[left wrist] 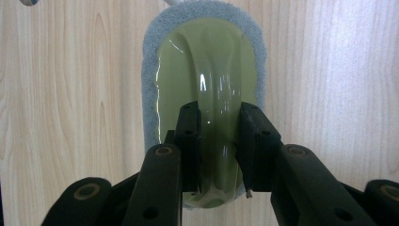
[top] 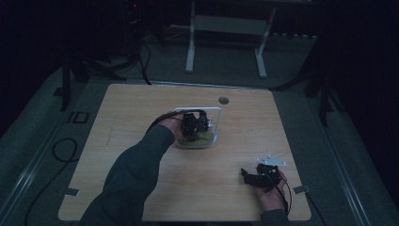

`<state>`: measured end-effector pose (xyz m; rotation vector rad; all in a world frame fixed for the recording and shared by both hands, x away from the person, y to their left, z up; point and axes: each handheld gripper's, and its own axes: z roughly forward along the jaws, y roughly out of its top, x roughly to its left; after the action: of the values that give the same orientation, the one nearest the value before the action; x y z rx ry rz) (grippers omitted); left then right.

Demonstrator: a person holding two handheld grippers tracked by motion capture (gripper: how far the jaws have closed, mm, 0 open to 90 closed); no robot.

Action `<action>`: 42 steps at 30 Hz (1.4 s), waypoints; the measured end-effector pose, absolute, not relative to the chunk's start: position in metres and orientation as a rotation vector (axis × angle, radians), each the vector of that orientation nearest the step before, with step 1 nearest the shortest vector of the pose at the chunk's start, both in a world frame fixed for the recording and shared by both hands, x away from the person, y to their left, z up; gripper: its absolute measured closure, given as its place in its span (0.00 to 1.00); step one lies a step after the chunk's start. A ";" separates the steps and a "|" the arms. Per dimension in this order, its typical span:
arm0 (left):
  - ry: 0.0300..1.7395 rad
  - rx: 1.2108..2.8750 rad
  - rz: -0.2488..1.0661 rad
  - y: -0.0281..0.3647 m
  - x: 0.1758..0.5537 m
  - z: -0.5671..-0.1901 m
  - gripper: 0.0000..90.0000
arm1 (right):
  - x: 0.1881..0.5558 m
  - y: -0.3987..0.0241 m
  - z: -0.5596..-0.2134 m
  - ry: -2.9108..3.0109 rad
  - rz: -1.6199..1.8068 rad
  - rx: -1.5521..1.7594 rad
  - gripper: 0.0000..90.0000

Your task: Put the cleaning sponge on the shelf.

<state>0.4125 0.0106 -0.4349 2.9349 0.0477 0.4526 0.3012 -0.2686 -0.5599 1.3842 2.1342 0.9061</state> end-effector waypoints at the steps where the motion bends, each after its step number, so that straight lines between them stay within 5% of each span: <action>1: 0.048 2.935 0.453 0.011 0.413 -0.435 0.80 | 0.301 -0.269 -0.560 2.134 0.906 1.384 0.16; 42: 0.050 2.955 0.623 -0.002 0.426 -0.460 0.79 | 0.301 -0.269 -0.560 2.136 0.907 1.386 0.15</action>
<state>0.4264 -0.0017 -0.4596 2.9550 0.0497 0.6227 0.3006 -0.2685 -0.5598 1.3858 2.1365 0.9067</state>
